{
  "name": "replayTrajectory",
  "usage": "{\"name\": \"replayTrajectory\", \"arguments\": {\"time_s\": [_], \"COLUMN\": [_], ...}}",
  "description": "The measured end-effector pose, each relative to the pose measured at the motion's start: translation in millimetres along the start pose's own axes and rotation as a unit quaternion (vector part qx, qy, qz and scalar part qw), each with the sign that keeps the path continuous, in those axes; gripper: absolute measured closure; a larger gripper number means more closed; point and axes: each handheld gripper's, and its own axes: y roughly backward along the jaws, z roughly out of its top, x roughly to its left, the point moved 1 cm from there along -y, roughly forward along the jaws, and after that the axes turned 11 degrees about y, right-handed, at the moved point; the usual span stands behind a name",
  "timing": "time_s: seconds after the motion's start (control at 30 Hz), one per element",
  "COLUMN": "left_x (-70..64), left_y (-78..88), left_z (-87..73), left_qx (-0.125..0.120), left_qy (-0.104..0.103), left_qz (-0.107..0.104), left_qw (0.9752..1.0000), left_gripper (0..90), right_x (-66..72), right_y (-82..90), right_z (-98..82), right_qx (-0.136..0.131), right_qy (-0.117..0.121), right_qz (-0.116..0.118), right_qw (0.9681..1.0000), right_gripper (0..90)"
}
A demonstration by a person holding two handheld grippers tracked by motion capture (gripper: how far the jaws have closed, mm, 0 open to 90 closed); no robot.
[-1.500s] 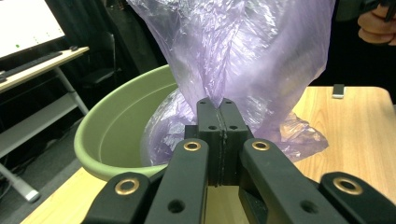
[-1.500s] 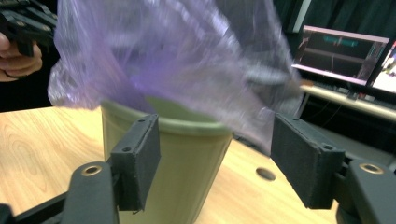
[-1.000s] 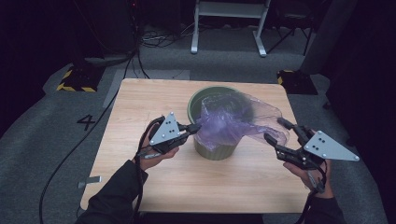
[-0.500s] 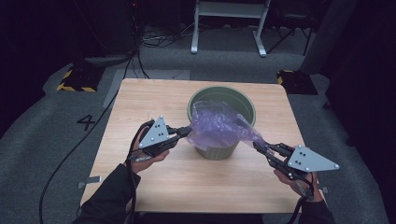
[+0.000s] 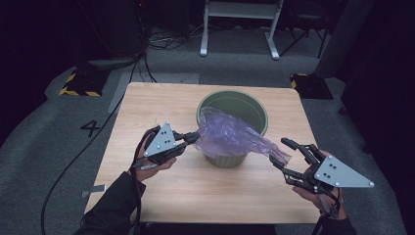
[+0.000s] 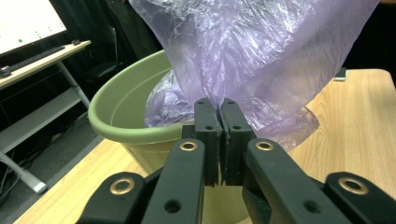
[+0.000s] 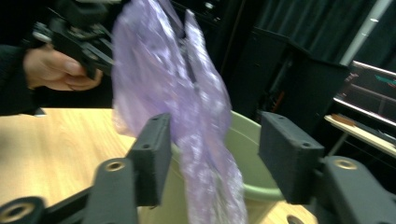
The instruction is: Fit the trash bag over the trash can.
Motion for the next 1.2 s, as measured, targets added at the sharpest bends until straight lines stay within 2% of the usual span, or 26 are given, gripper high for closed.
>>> {"name": "replayTrajectory", "arguments": {"time_s": [0.03, 0.07, 0.1, 0.13, 0.17, 0.2, 0.23, 0.3, 0.37, 0.4, 0.43, 0.47, 0.5, 0.53, 0.57, 0.63, 0.73, 0.83, 0.87, 0.9, 0.93, 1.03, 1.1, 1.2], "left_x": [-1.1, -1.1, -1.9, -1.9, -2.6, -2.6, -2.4, 0.0, 1.4, 5.3, 5.3, 7.3, 10.7, 10.7, 9.8, 6.2, -0.4, -6.7, -11.3, -21.7, -21.7, -37.5, -42.6, -40.9], "left_y": [-1.1, -1.1, -1.7, -1.7, -1.5, -1.5, -1.3, -1.4, -1.8, -2.5, -2.5, -2.4, -0.1, -0.1, 4.0, 11.3, 22.5, 30.4, 33.0, 35.4, 35.4, 31.9, 25.8, 14.0], "left_z": [-0.2, -0.2, -0.8, -0.8, -1.7, -1.7, -2.2, -3.1, -3.4, -4.4, -4.4, -5.3, -6.6, -6.6, -6.3, -4.7, -0.9, 2.5, 4.7, 10.5, 10.5, 19.9, 25.0, 30.9], "left_qx": [0.003, 0.003, 0.005, 0.005, 0.008, 0.008, 0.008, 0.007, 0.009, 0.009, 0.009, 0.009, 0.005, 0.005, -0.002, -0.009, -0.012, -0.024, -0.028, -0.03, -0.03, -0.029, -0.028, -0.026], "left_qy": [-0.001, -0.001, -0.005, -0.005, -0.008, -0.008, -0.006, -0.002, -0.001, 0.009, 0.009, 0.018, 0.044, 0.044, 0.063, 0.066, 0.064, 0.068, 0.062, 0.04, 0.04, 0.015, 0.008, 0.011], "left_qz": [-0.001, -0.001, 0.001, 0.001, 0.001, 0.001, 0.0, 0.003, 0.007, 0.012, 0.012, 0.009, -0.003, -0.003, -0.005, -0.018, -0.024, -0.034, -0.037, -0.044, -0.044, -0.063, -0.068, -0.051], "left_qw": [1.0, 1.0, 1.0, 1.0, 0.9999, 0.9999, 1.0, 1.0, 0.9999, 0.9999, 0.9999, 0.9998, 0.999, 0.999, 0.998, 0.9976, 0.9976, 0.9968, 0.997, 0.9978, 0.9978, 0.9975, 0.9973, 0.9983], "left_gripper": [88.0, 88.0, 87.9, 87.7, 87.4, 87.1, 86.9, 85.7, 80.8, 78.2, 74.1, 65.9, 55.2, 45.5, 37.4, 23.2, 17.0, 16.2, 15.9, 15.9, 15.8, 15.7, 15.7, 17.1], "right_x": [3.3, 3.3, 9.4, 9.4, 15.0, 15.0, 20.3, 22.9, 24.1, 26.4, 27.2, 28.0, 29.4, 29.4, 32.1, 34.1, 37.1, 39.3, 41.8, 42.3, 42.3, 45.1, 45.8, 49.0], "right_y": [1.6, 1.6, -0.2, -0.2, -2.6, -2.6, -6.5, -9.4, -10.9, -14.1, -15.3, -16.9, -19.2, -19.2, -22.3, -25.0, -27.9, -29.4, -30.6, -30.9, -30.9, -34.6, -35.3, -38.3], "right_z": [3.7, 3.7, 4.9, 4.9, 5.0, 5.0, 4.7, 3.8, 3.2, 0.9, -0.2, -2.0, -4.5, -4.5, -8.3, -11.1, -14.1, -15.0, -15.5, -15.6, -15.6, -15.3, -15.0, -14.9], "right_qx": [-0.01, -0.01, -0.006, -0.006, -0.004, -0.004, 0.004, 0.009, 0.011, 0.019, 0.022, 0.025, 0.03, 0.03, 0.036, 0.04, 0.038, 0.04, 0.043, 0.044, 0.044, 0.053, 0.052, 0.054], "right_qy": [0.01, 0.01, 0.024, 0.024, 0.036, 0.036, 0.052, 0.06, 0.063, 0.065, 0.065, 0.067, 0.069, 0.069, 0.07, 0.07, 0.068, 0.072, 0.072, 0.074, 0.074, 0.077, 0.079, 0.086], "right_qz": [0.017, 0.017, 0.034, 0.034, 0.048, 0.048, 0.06, 0.068, 0.07, 0.074, 0.074, 0.076, 0.077, 0.077, 0.085, 0.087, 0.095, 0.1, 0.105, 0.106, 0.106, 0.11, 0.111, 0.119], "right_qw": [0.9998, 0.9998, 0.9991, 0.9991, 0.9982, 0.9982, 0.9968, 0.9958, 0.9955, 0.995, 0.9949, 0.9945, 0.9942, 0.9942, 0.9933, 0.993, 0.9924, 0.9916, 0.9909, 0.9906, 0.9906, 0.9896, 0.9893, 0.9878], "right_gripper": [59.0, 59.0, 64.4, 64.4, 73.6, 73.6, 81.8, 87.8, 88.4, 89.6, 89.9, 90.0, 90.0, 90.0, 90.0, 90.0, 90.0, 90.0, 90.0, 90.0, 90.0, 90.0, 90.0, 89.6]}}
